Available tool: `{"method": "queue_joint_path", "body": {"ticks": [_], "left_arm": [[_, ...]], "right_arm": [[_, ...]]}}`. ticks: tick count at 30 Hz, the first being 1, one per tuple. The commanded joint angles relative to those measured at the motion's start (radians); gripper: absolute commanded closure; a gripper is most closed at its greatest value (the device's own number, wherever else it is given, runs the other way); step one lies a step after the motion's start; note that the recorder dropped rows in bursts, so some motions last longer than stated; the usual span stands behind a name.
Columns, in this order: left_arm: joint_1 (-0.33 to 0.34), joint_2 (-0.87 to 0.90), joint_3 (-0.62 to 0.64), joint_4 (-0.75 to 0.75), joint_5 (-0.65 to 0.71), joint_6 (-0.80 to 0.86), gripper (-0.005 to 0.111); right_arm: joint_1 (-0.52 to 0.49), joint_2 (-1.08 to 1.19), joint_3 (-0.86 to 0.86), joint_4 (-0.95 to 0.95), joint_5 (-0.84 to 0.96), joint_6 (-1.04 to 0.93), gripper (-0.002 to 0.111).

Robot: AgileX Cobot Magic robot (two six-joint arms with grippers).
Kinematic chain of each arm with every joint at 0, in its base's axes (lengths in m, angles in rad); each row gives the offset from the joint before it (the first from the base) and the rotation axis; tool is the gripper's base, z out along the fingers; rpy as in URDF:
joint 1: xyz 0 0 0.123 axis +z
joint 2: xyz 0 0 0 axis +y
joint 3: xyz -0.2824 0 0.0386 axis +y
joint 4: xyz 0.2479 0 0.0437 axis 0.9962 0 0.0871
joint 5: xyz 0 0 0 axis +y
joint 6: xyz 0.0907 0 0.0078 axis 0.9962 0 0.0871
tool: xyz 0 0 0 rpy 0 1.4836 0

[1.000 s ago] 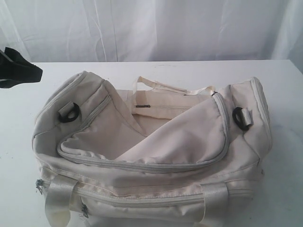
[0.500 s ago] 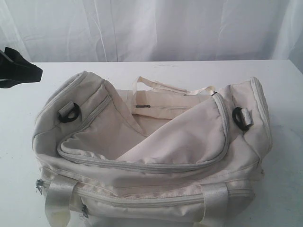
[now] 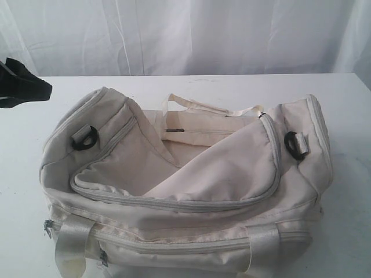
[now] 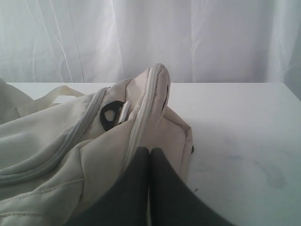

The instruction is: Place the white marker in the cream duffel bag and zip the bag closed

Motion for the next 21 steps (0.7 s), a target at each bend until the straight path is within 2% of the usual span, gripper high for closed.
{"method": "queue_joint_path", "body": {"ticks": [1,6,9,15,21], "left_arm": [[0.002,-0.008,0.005,-0.015,0.009,0.003,0.053],[0.002,-0.008,0.012,-0.005,0.009,0.003,0.053],[0.002,-0.037,0.045,0.052,-0.022,0.003,0.053],[0.002,-0.173,0.205,0.215,-0.21,0.003,0.053],[0.002,-0.389,0.431,0.224,-0.481,-0.032,0.053]], "right_arm": [[-0.003,-0.004,0.005,0.001,-0.005,0.002,0.108],[-0.003,-0.004,0.005,0.001,-0.005,0.002,0.108],[-0.003,-0.004,0.005,0.001,-0.005,0.002,0.108],[-0.003,-0.004,0.005,0.001,-0.005,0.002,0.108],[-0.003,-0.004,0.005,0.001,-0.005,0.002,0.108]]}}
